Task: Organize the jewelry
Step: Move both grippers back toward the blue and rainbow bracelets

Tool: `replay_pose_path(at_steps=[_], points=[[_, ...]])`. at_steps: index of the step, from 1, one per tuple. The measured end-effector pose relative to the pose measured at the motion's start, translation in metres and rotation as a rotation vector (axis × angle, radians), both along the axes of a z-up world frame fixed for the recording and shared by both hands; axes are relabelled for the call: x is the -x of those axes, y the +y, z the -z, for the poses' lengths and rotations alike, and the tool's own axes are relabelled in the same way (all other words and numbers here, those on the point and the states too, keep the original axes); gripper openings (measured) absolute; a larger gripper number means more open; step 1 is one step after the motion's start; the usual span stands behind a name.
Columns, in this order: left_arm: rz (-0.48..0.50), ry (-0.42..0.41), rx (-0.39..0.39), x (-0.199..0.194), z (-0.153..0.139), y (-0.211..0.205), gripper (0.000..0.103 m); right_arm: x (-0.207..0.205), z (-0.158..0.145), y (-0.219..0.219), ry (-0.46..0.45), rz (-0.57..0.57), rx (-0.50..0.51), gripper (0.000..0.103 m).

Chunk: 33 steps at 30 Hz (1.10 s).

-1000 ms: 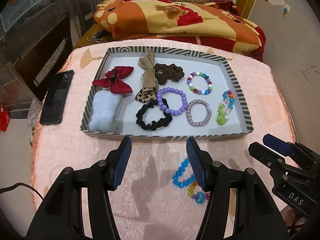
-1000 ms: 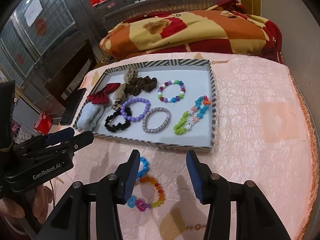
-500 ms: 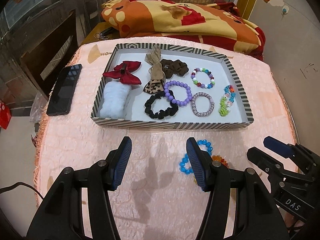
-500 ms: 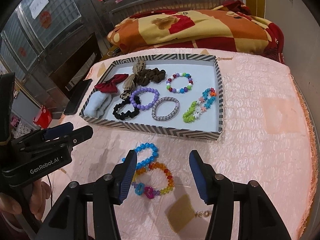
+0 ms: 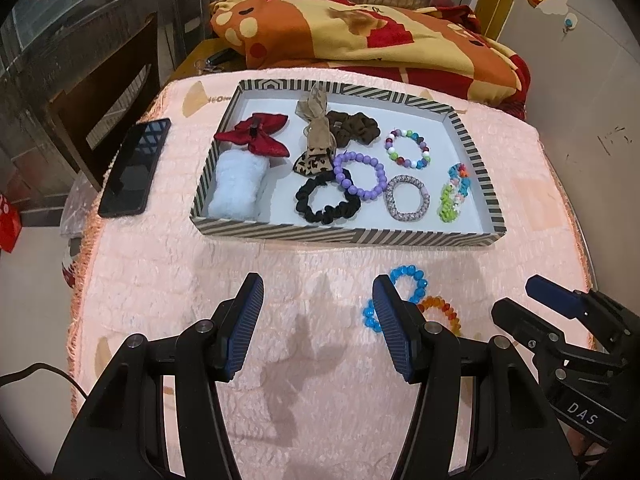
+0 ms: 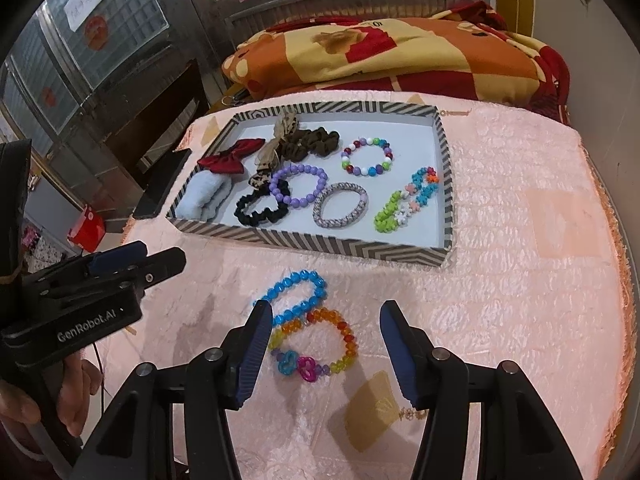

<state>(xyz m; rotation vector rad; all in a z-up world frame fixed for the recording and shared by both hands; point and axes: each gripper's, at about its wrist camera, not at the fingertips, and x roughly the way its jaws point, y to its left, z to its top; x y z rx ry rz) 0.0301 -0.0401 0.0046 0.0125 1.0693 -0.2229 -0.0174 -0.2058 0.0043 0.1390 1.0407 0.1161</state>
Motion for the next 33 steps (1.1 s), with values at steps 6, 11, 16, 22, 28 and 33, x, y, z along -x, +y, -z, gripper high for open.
replay_pose_path(at_steps=[6, 11, 16, 22, 28, 33], points=[[0.007, 0.032, 0.007, 0.001, 0.009, 0.0, 0.057, 0.006, 0.017, -0.007, 0.048, 0.018, 0.008, 0.054], [0.015, 0.058, 0.005, 0.0, 0.017, -0.002, 0.057, 0.006, 0.036, -0.01, 0.091, 0.017, 0.019, 0.054], [0.009, 0.07, -0.004, 0.0, 0.021, 0.0, 0.057, 0.002, 0.056, -0.007, 0.111, -0.011, 0.034, 0.054], [0.002, 0.083, -0.018, 0.0, 0.026, 0.001, 0.057, -0.006, 0.077, 0.003, 0.125, -0.051, 0.053, 0.054], [0.009, 0.099, -0.031, -0.001, 0.032, -0.003, 0.057, -0.011, 0.086, 0.005, 0.1, -0.063, 0.132, 0.038], [0.013, 0.118, -0.027, -0.005, 0.038, -0.009, 0.057, -0.009, 0.084, -0.002, 0.103, -0.073, 0.184, 0.027]])
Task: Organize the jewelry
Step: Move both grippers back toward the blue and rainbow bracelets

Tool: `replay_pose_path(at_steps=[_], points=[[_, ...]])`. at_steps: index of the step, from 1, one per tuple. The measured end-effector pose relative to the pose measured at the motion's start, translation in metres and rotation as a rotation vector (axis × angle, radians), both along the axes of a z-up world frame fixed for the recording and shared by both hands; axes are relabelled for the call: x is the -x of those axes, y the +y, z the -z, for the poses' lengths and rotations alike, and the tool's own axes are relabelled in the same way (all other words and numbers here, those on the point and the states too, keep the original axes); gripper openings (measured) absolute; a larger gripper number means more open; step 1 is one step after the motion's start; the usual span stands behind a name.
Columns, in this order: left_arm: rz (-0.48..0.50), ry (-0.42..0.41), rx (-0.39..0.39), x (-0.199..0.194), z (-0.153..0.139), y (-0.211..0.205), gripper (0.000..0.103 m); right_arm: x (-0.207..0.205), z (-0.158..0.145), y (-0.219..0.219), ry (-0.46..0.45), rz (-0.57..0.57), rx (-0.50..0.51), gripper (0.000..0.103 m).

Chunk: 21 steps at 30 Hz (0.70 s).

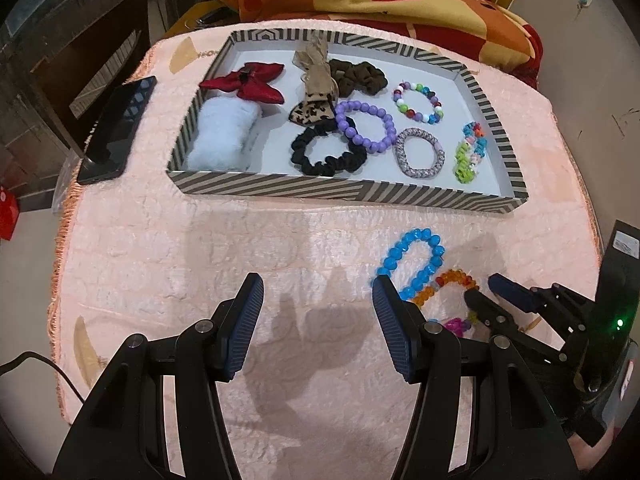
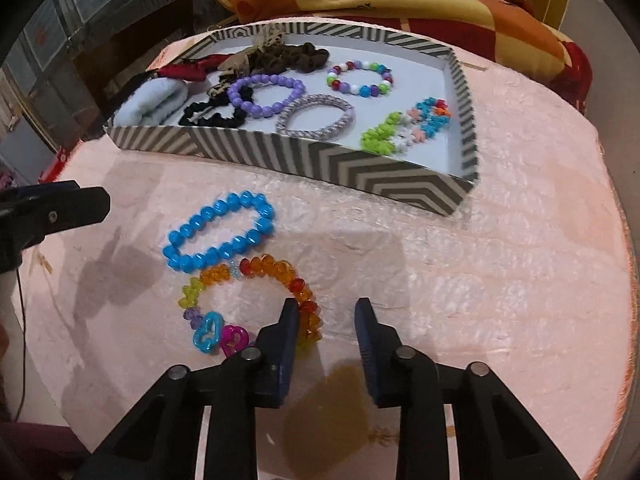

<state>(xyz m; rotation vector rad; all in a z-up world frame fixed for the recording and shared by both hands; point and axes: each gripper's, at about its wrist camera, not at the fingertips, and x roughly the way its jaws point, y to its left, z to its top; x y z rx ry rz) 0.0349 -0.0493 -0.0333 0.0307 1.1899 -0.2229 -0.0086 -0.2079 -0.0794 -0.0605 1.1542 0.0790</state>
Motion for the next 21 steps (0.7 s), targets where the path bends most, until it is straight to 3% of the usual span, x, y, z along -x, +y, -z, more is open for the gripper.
replay_pose_path(at_steps=[4, 10, 16, 19, 21], points=[[0.02, 0.02, -0.002, -0.003, 0.006, -0.01, 0.057, 0.001, -0.002, -0.016, 0.011, 0.04, 0.009, 0.027], [0.059, 0.052, -0.003, -0.008, 0.019, -0.029, 0.057, 0.003, -0.005, -0.041, 0.029, 0.098, -0.055, 0.027], [0.091, 0.059, -0.01, -0.013, 0.028, -0.044, 0.057, 0.004, -0.005, -0.042, 0.028, 0.088, -0.055, 0.028], [0.102, 0.063, -0.01, -0.014, 0.031, -0.049, 0.057, 0.003, -0.004, -0.042, 0.031, 0.078, -0.058, 0.037], [0.109, 0.067, -0.017, -0.016, 0.034, -0.053, 0.057, 0.003, -0.003, -0.041, 0.032, 0.076, -0.061, 0.038]])
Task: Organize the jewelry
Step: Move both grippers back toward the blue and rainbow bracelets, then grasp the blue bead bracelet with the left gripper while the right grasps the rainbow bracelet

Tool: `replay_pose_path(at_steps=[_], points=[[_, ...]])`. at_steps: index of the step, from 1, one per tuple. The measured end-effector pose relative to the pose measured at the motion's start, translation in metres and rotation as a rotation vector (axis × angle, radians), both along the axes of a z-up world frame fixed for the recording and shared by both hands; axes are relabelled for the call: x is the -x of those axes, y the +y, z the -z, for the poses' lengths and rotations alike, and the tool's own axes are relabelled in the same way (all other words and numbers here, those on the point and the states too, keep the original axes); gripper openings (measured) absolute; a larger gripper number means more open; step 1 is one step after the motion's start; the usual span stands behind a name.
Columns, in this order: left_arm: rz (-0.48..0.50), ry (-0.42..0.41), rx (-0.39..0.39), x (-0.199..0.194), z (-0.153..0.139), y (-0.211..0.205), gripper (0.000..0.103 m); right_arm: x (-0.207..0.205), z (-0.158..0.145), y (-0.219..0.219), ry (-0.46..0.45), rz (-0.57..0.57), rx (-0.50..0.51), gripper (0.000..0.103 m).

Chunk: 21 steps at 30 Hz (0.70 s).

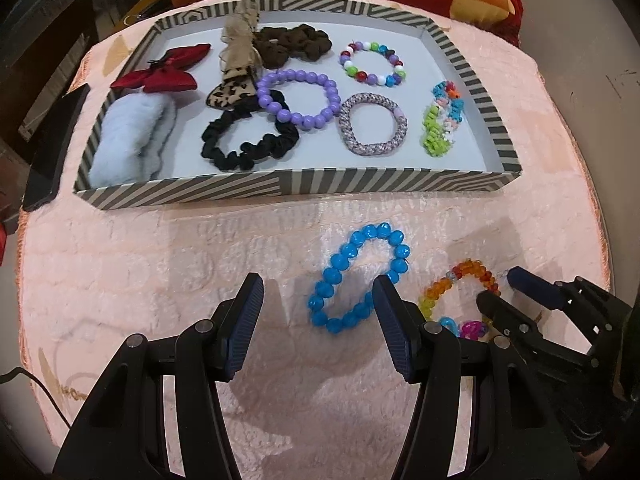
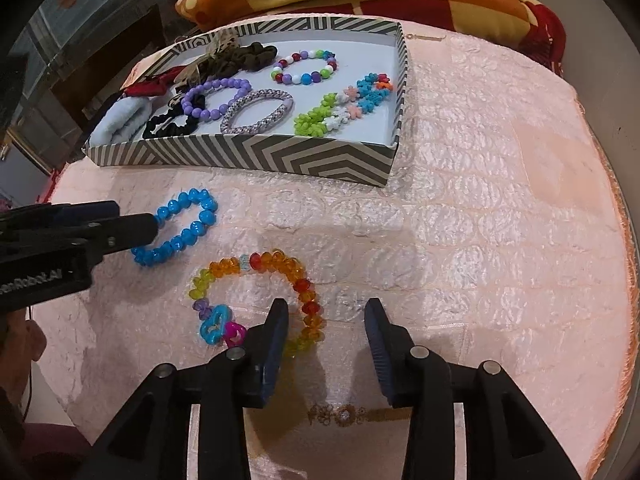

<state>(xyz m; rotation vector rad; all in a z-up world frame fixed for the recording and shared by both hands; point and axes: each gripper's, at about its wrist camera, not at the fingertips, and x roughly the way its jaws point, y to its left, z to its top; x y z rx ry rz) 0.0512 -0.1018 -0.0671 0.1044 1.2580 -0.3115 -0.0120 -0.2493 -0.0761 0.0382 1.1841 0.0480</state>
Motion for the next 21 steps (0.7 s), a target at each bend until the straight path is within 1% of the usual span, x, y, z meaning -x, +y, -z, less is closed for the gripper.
replay_pose_path(at_steps=[11, 19, 20, 21], points=[[-0.004, 0.017, -0.027, -0.012, 0.013, -0.008, 0.057, -0.003, 0.0, 0.0, 0.004, -0.019, 0.013, 0.038], [-0.002, 0.006, -0.046, -0.014, 0.017, -0.009, 0.057, -0.005, 0.001, 0.0, -0.01, -0.02, 0.029, 0.038], [0.001, 0.002, -0.049, -0.015, 0.018, -0.011, 0.057, -0.005, 0.001, 0.001, -0.012, -0.022, 0.034, 0.038], [0.004, -0.002, -0.051, -0.016, 0.018, -0.012, 0.056, -0.005, 0.002, 0.001, -0.014, -0.024, 0.041, 0.035]])
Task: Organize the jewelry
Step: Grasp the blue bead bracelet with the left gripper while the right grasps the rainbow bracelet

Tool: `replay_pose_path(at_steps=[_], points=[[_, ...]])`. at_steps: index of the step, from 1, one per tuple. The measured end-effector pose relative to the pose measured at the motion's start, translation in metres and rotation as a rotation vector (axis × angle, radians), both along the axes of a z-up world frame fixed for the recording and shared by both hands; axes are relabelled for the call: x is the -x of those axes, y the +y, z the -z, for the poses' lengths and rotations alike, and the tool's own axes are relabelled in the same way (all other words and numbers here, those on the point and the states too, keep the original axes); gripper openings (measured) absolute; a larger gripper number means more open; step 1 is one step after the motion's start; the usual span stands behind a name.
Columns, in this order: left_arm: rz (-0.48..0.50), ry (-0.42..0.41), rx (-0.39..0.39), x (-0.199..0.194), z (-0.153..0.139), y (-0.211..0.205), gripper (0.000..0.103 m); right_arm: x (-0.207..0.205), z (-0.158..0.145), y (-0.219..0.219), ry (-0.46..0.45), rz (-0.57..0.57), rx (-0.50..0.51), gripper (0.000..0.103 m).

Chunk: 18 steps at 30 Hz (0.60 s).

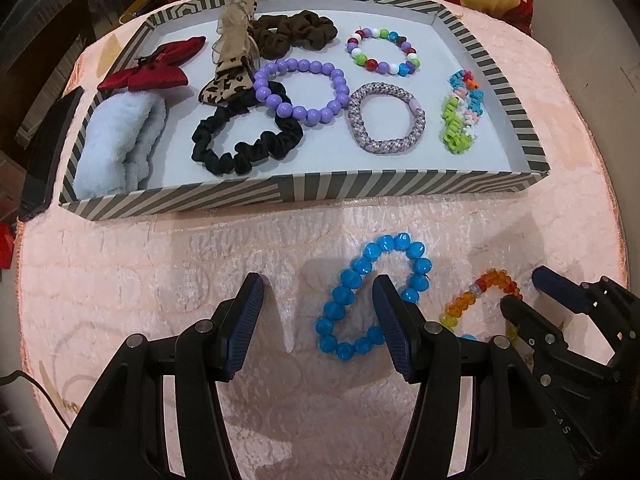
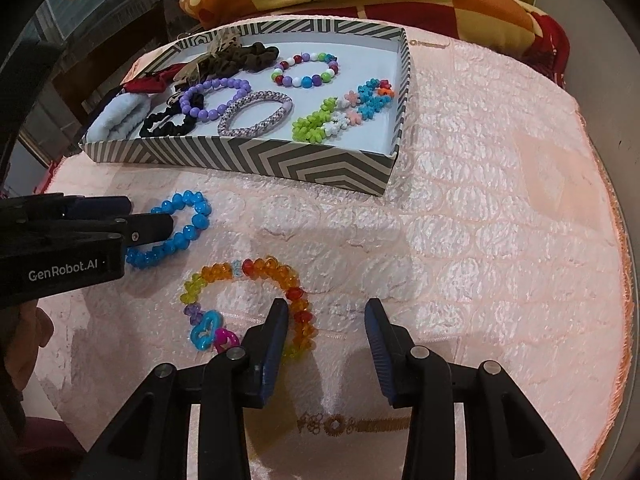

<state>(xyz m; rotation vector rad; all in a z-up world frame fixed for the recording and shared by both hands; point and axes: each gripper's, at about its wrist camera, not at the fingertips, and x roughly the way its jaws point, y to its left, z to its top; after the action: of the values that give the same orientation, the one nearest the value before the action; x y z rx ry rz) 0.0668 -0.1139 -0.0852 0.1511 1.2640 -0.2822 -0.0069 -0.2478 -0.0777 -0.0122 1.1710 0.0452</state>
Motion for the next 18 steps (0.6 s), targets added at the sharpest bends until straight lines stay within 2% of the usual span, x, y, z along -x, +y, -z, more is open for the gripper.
replay_pose_path(at_steps=[1, 3, 6, 9, 11, 14, 18], points=[[0.003, -0.006, -0.001, 0.0, 0.0, -0.002, 0.054, 0.0, 0.0, 0.001, -0.004, -0.006, 0.008, 0.033], [0.003, -0.028, -0.017, -0.001, 0.0, -0.002, 0.035, 0.0, 0.0, 0.003, -0.007, -0.016, 0.013, 0.029], [-0.003, -0.018, 0.004, -0.006, -0.001, 0.003, 0.017, 0.001, 0.0, 0.005, -0.009, -0.029, 0.005, 0.018], [-0.017, 0.007, 0.038, -0.011, -0.002, 0.011, 0.011, 0.002, -0.001, 0.008, -0.009, -0.039, 0.005, 0.009], [-0.02, 0.018, 0.05, -0.014, -0.001, 0.015, 0.007, 0.002, -0.002, 0.007, -0.014, -0.039, -0.01, 0.009], [-0.028, 0.045, 0.079, -0.013, -0.004, 0.022, 0.007, 0.004, -0.01, 0.003, -0.026, -0.025, -0.083, 0.009], [-0.019, 0.018, 0.104, -0.008, -0.021, 0.028, 0.007, 0.008, -0.029, 0.002, -0.065, -0.023, -0.122, 0.009]])
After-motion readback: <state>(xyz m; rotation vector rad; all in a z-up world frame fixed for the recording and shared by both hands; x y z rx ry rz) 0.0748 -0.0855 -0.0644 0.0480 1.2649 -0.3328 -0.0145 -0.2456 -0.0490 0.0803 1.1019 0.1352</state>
